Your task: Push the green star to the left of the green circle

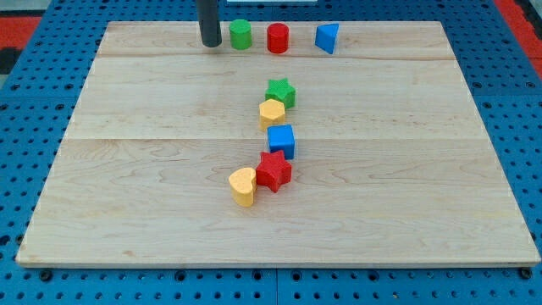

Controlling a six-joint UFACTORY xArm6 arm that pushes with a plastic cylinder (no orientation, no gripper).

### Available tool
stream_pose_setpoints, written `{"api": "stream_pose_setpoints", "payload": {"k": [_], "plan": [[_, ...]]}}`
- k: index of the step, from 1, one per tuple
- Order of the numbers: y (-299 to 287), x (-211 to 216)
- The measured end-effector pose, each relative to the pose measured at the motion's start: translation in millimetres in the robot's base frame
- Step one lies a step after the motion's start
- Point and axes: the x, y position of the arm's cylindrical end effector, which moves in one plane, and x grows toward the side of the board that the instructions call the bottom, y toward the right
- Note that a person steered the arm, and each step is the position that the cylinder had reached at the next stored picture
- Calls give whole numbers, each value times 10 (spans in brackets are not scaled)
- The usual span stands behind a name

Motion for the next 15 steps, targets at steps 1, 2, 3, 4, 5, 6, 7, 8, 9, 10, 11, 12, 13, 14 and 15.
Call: {"api": "stream_pose_setpoints", "payload": {"k": [1, 2, 3, 4, 5, 6, 7, 8, 9, 10, 11, 12, 13, 14, 15], "plan": [[0, 311], [-52, 618], [-64, 623], [334, 713], [1214, 772], [1563, 779], [1465, 1141], [659, 1095], [66, 926], [332, 1172], [805, 1173], [957, 1595], [750, 1881], [352, 1781], [280, 1585]]}}
